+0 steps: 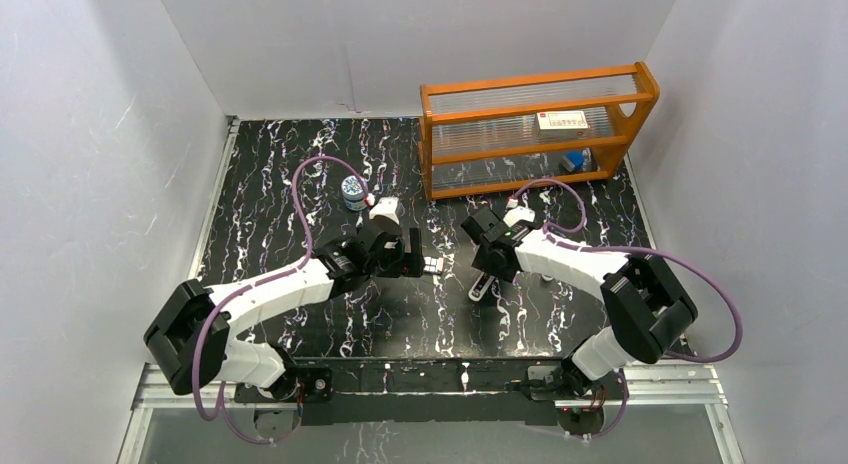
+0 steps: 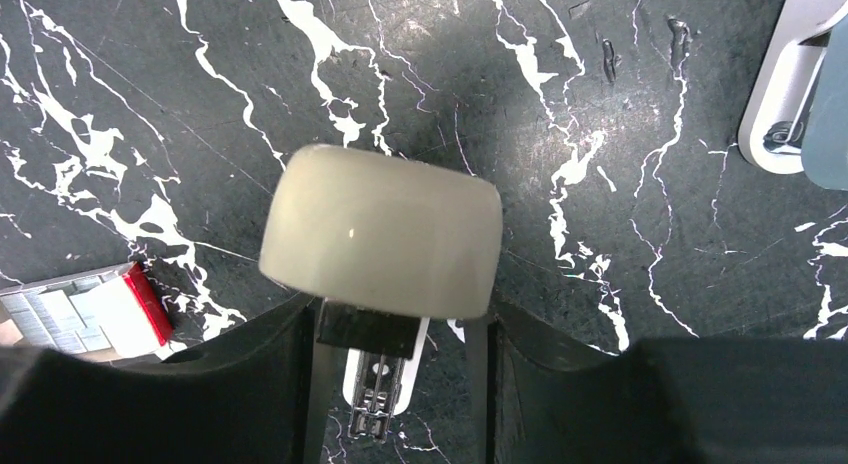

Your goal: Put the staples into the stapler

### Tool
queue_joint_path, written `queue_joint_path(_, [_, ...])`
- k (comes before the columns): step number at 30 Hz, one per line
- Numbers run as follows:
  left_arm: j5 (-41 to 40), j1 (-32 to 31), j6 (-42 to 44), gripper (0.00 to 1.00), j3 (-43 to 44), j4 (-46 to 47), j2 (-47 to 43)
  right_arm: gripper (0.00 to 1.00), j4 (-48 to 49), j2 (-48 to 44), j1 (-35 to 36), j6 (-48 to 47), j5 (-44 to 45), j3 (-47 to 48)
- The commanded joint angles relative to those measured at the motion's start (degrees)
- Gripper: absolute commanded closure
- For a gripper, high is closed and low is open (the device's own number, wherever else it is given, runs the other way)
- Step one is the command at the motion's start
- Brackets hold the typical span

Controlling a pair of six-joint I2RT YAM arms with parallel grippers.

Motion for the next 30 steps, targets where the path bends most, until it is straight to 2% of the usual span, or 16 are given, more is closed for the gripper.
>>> queue_joint_path(1, [0.2,0.5,0.8,0.12,-0.5,0.9,0.7,0.47,0.5,1.2,0.3,0.8,2.2,2.6])
queue_joint_path(15, [-0.2,1.1,0.3,0.12,-0.2,0.1,2.3,0.69,2.4,3.5,0.3,-4.4,2.5,4.3])
queue_joint_path(30, [0.7,2.2,-0.5,0.12,-0.3,-0.8,2.3,0.68,16.4,9.6,-1.5,-30.5,-5.8,10.5])
